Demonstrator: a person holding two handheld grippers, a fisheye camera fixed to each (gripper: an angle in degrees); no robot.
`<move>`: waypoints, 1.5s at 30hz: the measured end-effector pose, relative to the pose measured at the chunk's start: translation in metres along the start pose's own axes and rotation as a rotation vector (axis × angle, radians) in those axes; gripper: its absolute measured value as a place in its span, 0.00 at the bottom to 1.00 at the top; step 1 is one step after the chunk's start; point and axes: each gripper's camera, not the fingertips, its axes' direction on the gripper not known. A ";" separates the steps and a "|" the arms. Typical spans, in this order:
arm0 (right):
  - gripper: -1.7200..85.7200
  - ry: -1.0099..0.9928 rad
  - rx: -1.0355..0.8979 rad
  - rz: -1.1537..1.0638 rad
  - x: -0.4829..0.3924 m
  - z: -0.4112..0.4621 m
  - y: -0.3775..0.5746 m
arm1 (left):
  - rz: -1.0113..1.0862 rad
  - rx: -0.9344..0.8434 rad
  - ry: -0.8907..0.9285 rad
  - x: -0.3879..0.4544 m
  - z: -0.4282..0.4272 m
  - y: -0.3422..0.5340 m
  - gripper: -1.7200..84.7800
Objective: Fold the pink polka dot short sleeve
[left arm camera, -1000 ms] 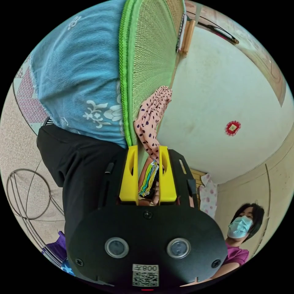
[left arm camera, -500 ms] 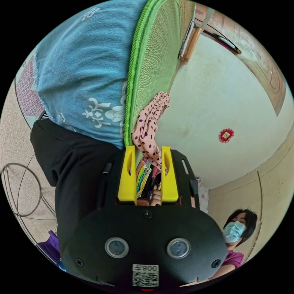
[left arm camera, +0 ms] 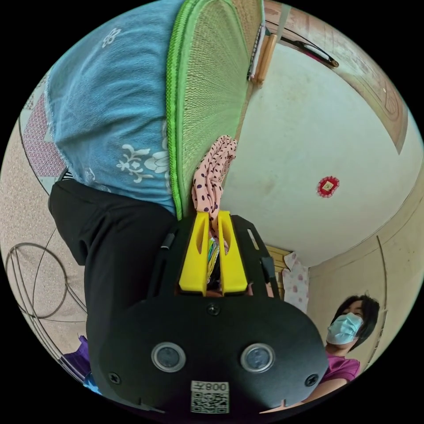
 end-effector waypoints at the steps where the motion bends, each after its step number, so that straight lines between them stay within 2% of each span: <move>1: 0.03 0.009 0.001 0.007 0.006 -0.006 0.004 | 0.012 -0.010 -0.004 0.004 0.001 0.004 0.06; 12: 0.03 0.023 -0.015 0.015 0.050 -0.055 0.048 | 0.088 -0.095 -0.005 0.041 0.018 0.055 0.06; 26: 0.03 -0.100 0.070 -0.148 0.059 -0.156 0.107 | 0.259 -0.218 0.044 0.126 0.092 0.100 0.06; 35: 0.03 -0.134 0.208 -0.272 0.056 -0.258 0.149 | 0.345 -0.365 0.124 0.186 0.193 0.126 0.06; 45: 0.03 -0.078 0.382 -0.342 0.070 -0.401 0.142 | 0.401 -0.515 0.090 0.244 0.388 0.117 0.05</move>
